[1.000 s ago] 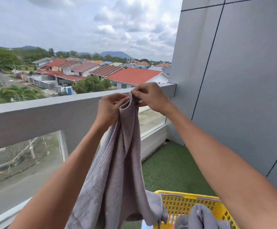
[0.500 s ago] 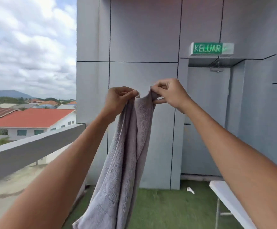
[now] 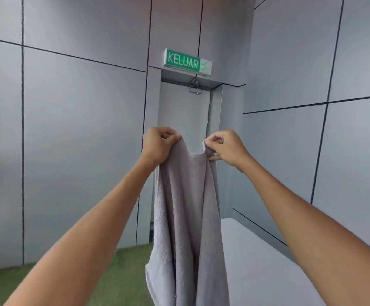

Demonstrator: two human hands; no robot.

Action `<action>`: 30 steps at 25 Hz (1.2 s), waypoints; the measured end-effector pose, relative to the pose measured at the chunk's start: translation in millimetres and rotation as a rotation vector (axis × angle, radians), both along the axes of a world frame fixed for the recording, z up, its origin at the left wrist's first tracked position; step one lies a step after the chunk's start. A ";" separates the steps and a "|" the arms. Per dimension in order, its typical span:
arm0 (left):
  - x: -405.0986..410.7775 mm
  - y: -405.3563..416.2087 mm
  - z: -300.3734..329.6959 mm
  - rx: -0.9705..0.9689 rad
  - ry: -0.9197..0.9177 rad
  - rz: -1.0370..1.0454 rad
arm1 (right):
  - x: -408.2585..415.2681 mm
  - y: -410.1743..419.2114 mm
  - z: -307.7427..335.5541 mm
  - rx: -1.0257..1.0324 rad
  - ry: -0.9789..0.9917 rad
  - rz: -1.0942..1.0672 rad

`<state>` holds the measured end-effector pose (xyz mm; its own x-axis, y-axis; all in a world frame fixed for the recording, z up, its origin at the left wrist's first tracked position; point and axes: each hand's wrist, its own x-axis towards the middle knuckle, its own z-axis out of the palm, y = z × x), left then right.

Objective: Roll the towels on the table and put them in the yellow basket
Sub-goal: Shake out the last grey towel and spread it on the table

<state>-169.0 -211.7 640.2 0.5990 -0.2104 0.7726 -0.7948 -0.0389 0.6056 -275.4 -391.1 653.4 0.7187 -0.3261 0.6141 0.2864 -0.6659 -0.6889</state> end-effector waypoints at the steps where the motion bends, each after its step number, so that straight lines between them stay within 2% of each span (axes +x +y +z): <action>1: 4.7 -19.6 -11.4 0.034 0.002 0.019 | 4.3 -17.6 -16.7 0.004 0.047 0.000; 6: 36.8 -78.0 -62.9 0.164 0.026 0.070 | 30.7 -77.0 -92.3 0.003 0.287 0.042; 10: 76.0 -118.0 -86.6 0.231 -0.020 0.053 | 68.1 -108.6 -127.4 0.022 0.453 0.131; 14: 128.4 -158.4 -99.6 0.383 -0.095 -0.033 | 127.9 -124.7 -134.5 0.223 0.355 0.258; 22: 272.6 -188.2 -108.2 0.443 -0.100 -0.146 | 273.1 -185.8 -109.3 0.286 0.250 0.337; 26: 346.4 -200.2 -159.2 0.519 -0.016 0.004 | 346.3 -208.5 -110.4 0.218 0.213 0.305; 30: 421.6 -190.8 -199.7 0.516 0.123 0.158 | 414.1 -252.5 -134.5 0.239 0.093 0.156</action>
